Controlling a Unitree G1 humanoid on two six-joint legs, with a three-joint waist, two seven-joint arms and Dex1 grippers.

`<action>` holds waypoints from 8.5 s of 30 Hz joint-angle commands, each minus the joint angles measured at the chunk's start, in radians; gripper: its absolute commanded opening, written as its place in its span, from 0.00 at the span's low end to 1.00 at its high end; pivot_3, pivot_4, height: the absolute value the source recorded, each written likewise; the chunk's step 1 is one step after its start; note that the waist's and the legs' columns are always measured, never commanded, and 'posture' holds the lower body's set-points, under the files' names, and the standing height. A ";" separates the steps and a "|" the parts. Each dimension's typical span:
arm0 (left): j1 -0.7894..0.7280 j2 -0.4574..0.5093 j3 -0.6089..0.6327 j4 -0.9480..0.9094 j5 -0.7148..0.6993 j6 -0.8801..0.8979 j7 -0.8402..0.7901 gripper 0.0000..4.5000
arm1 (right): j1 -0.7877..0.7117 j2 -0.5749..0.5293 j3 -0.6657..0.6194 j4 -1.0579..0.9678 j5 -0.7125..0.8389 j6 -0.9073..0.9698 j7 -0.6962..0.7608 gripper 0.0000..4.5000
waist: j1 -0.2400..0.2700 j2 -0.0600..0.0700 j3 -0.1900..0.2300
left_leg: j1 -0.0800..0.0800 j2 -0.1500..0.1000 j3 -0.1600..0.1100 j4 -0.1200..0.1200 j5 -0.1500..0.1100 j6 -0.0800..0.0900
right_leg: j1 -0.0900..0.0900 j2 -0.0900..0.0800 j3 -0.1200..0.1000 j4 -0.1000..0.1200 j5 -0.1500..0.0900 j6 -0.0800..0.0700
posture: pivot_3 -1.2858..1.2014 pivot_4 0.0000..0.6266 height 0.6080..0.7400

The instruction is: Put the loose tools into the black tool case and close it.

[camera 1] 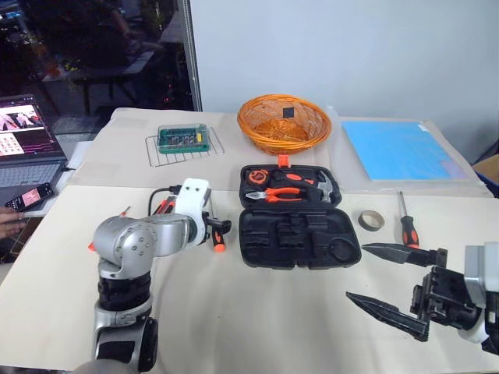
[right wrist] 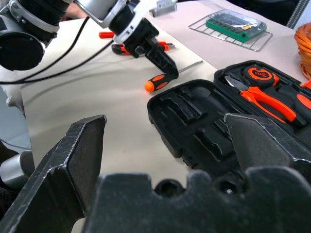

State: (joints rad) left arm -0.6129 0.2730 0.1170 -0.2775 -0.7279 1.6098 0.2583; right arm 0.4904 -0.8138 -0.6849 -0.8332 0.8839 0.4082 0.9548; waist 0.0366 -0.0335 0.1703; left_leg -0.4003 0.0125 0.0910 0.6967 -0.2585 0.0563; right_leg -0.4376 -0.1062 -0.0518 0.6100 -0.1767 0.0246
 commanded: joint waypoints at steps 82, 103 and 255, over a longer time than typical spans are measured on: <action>-0.541 -0.014 -0.487 0.956 0.822 -1.362 -1.458 0.70 | 0.248 0.233 -0.069 -0.138 -0.119 -0.149 -0.119 1.00 | 0.001 0.008 -0.006 | -0.015 0.001 0.002 0.018 -0.007 0.015 | -0.001 0.008 0.012 -0.013 0.004 0.005 | 0.52 0.24 1.00; -0.150 -0.166 -0.502 0.829 0.888 -1.135 -0.943 0.01 | 0.207 0.210 -0.029 -0.125 -0.162 -0.092 -0.217 1.00 | 0.000 0.011 -0.024 | -0.003 0.001 0.003 0.017 -0.010 0.016 | 0.011 0.007 0.012 -0.016 0.004 0.007 | 0.52 0.24 1.00; 0.459 0.371 0.198 -0.099 0.171 -0.746 -0.617 1.00 | -0.561 0.010 0.392 0.314 -0.238 -0.003 0.103 0.94 | -0.023 0.008 -0.019 | -0.003 0.002 0.022 0.006 -0.016 0.010 | -0.003 0.012 0.037 -0.015 0.005 -0.001 | 0.52 0.24 1.00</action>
State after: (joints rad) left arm -0.1279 0.6250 0.2932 -0.3826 -0.5604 0.8514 -0.3633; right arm -0.0827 -0.7875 -0.2327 -0.4736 0.6144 0.4169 1.0510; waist 0.0136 -0.0253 0.1510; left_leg -0.4029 0.0141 0.1128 0.7023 -0.2751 0.0650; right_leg -0.4408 -0.0936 -0.0152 0.5954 -0.1712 0.0234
